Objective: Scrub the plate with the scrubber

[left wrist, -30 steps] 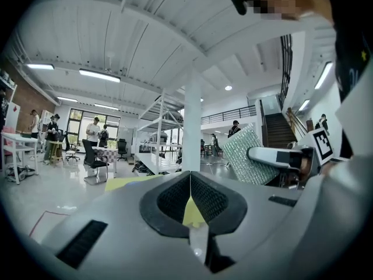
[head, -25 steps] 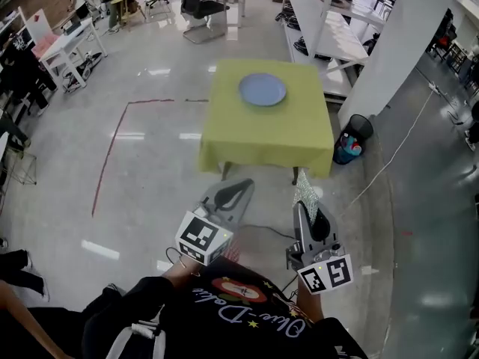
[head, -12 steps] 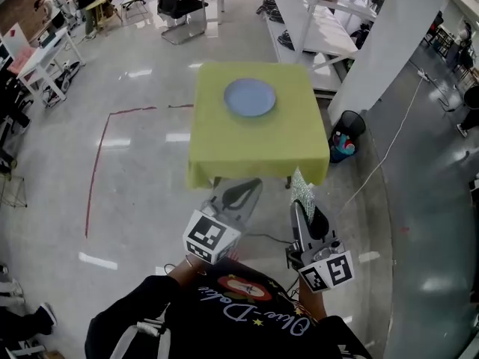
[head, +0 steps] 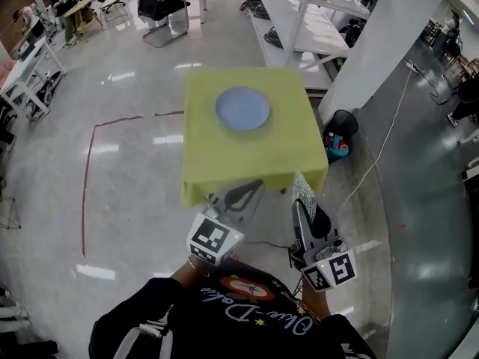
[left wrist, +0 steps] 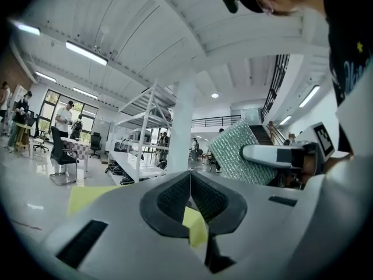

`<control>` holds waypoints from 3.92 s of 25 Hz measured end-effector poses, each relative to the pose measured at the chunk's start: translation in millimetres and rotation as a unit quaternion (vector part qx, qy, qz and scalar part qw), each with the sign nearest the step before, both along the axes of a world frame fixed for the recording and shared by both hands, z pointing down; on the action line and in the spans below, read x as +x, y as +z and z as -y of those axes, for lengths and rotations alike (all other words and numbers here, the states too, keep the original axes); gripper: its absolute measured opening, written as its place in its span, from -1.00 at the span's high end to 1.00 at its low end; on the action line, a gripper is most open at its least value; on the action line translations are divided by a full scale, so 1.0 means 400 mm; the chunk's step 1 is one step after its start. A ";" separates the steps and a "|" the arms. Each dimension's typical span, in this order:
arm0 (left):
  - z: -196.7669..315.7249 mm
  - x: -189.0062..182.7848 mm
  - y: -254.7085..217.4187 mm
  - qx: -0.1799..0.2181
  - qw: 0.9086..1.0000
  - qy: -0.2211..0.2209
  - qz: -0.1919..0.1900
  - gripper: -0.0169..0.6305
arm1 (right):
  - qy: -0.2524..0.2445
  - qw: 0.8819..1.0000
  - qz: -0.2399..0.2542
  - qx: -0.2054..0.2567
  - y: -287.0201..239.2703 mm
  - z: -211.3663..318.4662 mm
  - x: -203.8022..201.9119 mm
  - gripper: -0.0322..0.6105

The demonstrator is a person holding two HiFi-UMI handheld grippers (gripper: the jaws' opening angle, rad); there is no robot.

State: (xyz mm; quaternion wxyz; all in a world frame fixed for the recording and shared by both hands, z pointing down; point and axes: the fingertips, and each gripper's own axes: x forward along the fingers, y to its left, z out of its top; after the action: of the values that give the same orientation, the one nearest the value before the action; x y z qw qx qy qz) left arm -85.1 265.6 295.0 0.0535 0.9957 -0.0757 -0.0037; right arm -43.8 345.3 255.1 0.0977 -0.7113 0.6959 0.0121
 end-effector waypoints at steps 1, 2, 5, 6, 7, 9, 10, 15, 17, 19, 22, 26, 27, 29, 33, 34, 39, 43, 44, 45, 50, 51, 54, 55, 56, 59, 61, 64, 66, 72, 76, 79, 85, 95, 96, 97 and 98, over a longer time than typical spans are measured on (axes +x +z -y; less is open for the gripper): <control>0.021 0.005 0.000 0.000 1.000 0.001 -0.001 0.93 | 0.001 1.000 -0.002 -0.001 -0.001 0.019 0.003 0.71; 0.042 0.009 -0.001 0.000 1.000 0.002 -0.002 0.93 | 0.002 1.000 -0.004 -0.002 -0.002 0.038 0.006 0.71; 0.102 0.025 -0.002 -0.002 1.000 0.006 -0.005 0.93 | 0.005 1.000 -0.008 -0.007 -0.003 0.095 0.020 0.71; 0.122 0.031 0.000 -0.003 1.000 0.007 -0.005 0.93 | 0.006 1.000 -0.008 -0.008 -0.001 0.115 0.027 0.71; 0.145 0.038 0.003 -0.005 1.000 0.007 -0.004 0.93 | 0.007 1.000 -0.007 -0.009 0.000 0.137 0.034 0.71; 0.193 0.052 0.007 -0.009 1.000 0.007 -0.002 0.93 | 0.009 1.000 -0.006 -0.011 0.000 0.181 0.050 0.71; 0.217 0.058 0.006 -0.009 1.000 0.007 -0.001 0.93 | 0.010 1.000 -0.006 -0.012 0.000 0.204 0.058 0.71; 0.337 0.064 0.004 -0.001 1.000 -0.006 0.001 0.93 | 0.006 1.000 -0.006 -0.004 0.000 0.313 0.081 0.71; 0.376 0.062 0.009 0.002 1.000 -0.013 0.001 0.93 | 0.001 1.000 -0.008 0.001 0.001 0.346 0.077 0.71; 0.405 0.061 0.012 0.002 1.000 -0.017 -0.001 0.93 | -0.002 1.000 -0.009 0.000 0.003 0.370 0.069 0.71; 0.430 0.074 0.024 -0.004 1.000 -0.018 0.002 0.93 | -0.002 1.000 -0.005 -0.006 0.016 0.391 0.077 0.71; 0.447 0.105 0.046 -0.011 1.000 -0.019 0.011 0.93 | -0.002 1.000 0.004 -0.017 0.036 0.409 0.118 0.71; 0.453 0.110 0.050 -0.015 1.000 -0.020 0.013 0.93 | -0.004 1.000 0.006 -0.018 0.038 0.416 0.128 0.71; 0.471 0.121 0.055 -0.019 0.999 -0.027 0.016 0.93 | -0.011 1.000 0.009 -0.019 0.043 0.438 0.153 0.71; 0.529 0.148 0.067 -0.014 0.997 -0.065 0.029 0.93 | -0.038 0.999 0.020 -0.020 0.061 0.508 0.231 0.71; 0.545 0.157 0.070 -0.013 0.997 -0.074 0.032 0.93 | -0.047 0.998 0.022 -0.019 0.064 0.527 0.247 0.71; 0.608 0.223 0.065 -0.013 0.995 -0.093 0.029 0.93 | -0.091 0.995 0.026 -0.016 0.068 0.621 0.312 0.71; 0.649 0.291 0.077 -0.020 0.994 -0.104 0.038 0.93 | -0.119 0.992 0.037 -0.023 0.085 0.686 0.380 0.71; 0.663 0.308 0.082 -0.020 0.993 -0.109 0.042 0.93 | -0.123 0.991 0.040 -0.024 0.089 0.701 0.401 0.71; 0.677 0.324 0.085 -0.019 0.992 -0.116 0.045 0.93 | -0.128 0.991 0.043 -0.025 0.093 0.716 0.421 0.71; 0.733 0.392 0.101 -0.024 0.987 -0.146 0.056 0.93 | -0.154 0.986 0.053 -0.036 0.126 0.785 0.519 0.71; 0.743 0.399 0.110 -0.030 0.986 -0.154 0.060 0.93 | -0.162 0.984 0.055 -0.040 0.136 0.801 0.534 0.71; 0.786 0.417 0.124 -0.035 0.982 -0.171 0.075 0.93 | -0.180 0.981 0.057 -0.051 0.149 0.852 0.575 0.71; 0.800 0.425 0.127 -0.033 0.981 -0.174 0.080 0.93 | -0.184 0.980 0.056 -0.053 0.152 0.867 0.589 0.71; 0.812 0.432 0.130 -0.030 0.980 -0.178 0.086 0.93 | -0.187 0.979 0.055 -0.056 0.158 0.879 0.603 0.71; 0.830 0.435 0.151 -0.032 0.975 -0.198 0.099 0.93 | -0.201 0.975 0.059 -0.068 0.191 0.901 0.629 0.71; 0.843 0.430 0.164 -0.034 0.971 -0.209 0.110 0.93 | -0.211 0.973 0.061 -0.077 0.206 0.926 0.634 0.71; 0.860 0.425 0.191 -0.046 0.966 -0.221 0.124 0.93 | -0.225 0.968 0.059 -0.091 0.230 0.966 0.639 0.71; 0.873 0.405 0.207 -0.061 0.962 -0.234 0.125 0.93 | -0.233 0.966 0.051 -0.100 0.249 0.988 0.629 0.71; 0.931 0.344 0.260 -0.083 0.956 -0.246 0.137 0.93 | -0.246 0.959 0.015 -0.137 0.302 1.052 0.577 0.71; 0.962 0.340 0.321 -0.104 0.954 -0.238 0.150 0.93 | -0.242 0.955 -0.013 -0.169 0.346 1.099 0.568 0.71; 0.985 0.346 0.373 -0.124 0.951 -0.233 0.162 0.63 | -0.241 0.952 -0.028 -0.189 0.390 1.142 0.569 0.71; 1.038 0.343 0.452 -0.157 0.944 -0.238 0.167 0.66 | -0.243 0.939 -0.053 -0.239 0.492 1.214 0.555 0.71; 1.091 0.322 0.619 -0.238 0.920 -0.240 0.197 0.62 | -0.255 0.900 -0.129 -0.329 0.672 1.309 0.547 0.71; 1.091 0.322 0.639 -0.251 0.917 -0.237 0.202 0.60 | -0.254 0.897 -0.135 -0.336 0.689 1.319 0.550 0.71; 1.090 0.323 0.658 -0.262 0.913 -0.233 0.207 0.57 | -0.253 0.893 -0.141 -0.344 0.705 1.328 0.553 0.71; 1.089 0.325 0.675 -0.271 0.910 -0.231 0.211 0.56 | -0.253 0.889 -0.147 -0.351 0.721 1.337 0.557 0.71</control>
State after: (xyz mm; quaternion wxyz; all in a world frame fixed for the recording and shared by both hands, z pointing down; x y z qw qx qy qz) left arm 44.7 -169.9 564.8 0.3018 0.8752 -0.3110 0.2149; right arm 179.1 -189.5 543.4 -0.2626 -0.4893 0.8173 -0.1536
